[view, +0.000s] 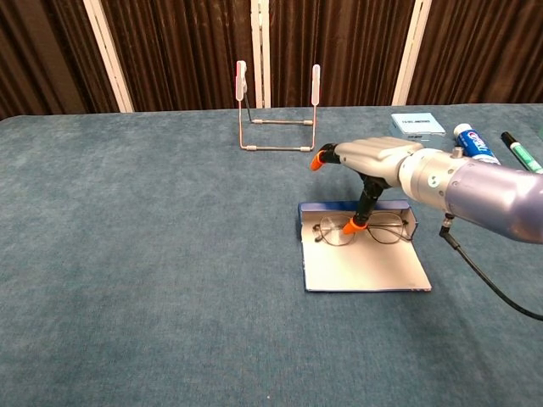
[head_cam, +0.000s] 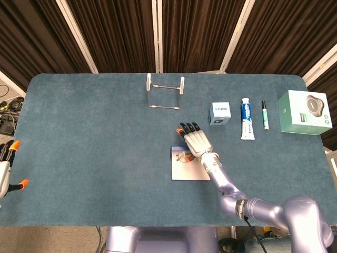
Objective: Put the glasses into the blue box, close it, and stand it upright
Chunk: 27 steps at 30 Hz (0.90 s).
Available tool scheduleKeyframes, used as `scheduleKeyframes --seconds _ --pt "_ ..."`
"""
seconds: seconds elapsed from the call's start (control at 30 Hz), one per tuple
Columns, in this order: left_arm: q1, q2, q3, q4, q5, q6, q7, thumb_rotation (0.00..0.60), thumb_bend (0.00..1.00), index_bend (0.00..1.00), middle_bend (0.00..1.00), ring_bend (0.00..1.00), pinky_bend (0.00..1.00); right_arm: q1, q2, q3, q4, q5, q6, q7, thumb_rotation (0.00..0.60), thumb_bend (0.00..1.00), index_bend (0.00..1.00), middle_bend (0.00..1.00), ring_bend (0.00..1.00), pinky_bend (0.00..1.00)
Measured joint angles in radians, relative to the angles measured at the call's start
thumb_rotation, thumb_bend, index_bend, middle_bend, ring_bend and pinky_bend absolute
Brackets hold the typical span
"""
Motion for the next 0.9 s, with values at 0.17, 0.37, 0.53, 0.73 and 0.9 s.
scheduleKeyframes --seconds 0.17,0.37,0.53,0.73,0.9 --pt "-0.004 -0.003 0.000 0.005 -0.007 -0.008 0.002 0.600 0.00 0.00 0.00 0.00 0.00 0.004 -0.013 0.021 0.040 0.000 -0.007 0.020 0.600 0.00 0.16 0.00 0.00 0.00" --pt "-0.005 -0.003 0.001 0.004 -0.008 -0.007 0.004 0.600 0.00 0.00 0.00 0.00 0.00 0.001 -0.006 0.027 0.034 -0.010 -0.006 0.029 0.600 0.00 0.16 0.00 0.00 0.00" --pt "-0.005 -0.002 0.004 0.000 -0.002 -0.007 0.001 0.600 0.00 0.00 0.00 0.00 0.00 -0.013 0.043 0.019 -0.057 -0.041 0.008 0.033 0.600 0.00 0.16 0.00 0.00 0.00" --pt "0.000 0.005 0.009 -0.009 0.019 0.004 -0.008 0.600 0.00 0.00 0.00 0.00 0.00 -0.047 0.138 -0.015 -0.232 -0.096 0.041 0.021 0.600 0.00 0.20 0.00 0.00 0.00" --pt "0.005 0.010 0.014 -0.018 0.039 0.015 -0.016 0.600 0.00 0.00 0.00 0.00 0.00 -0.100 0.218 -0.088 -0.364 -0.176 0.090 0.002 0.600 0.03 0.25 0.00 0.00 0.00"
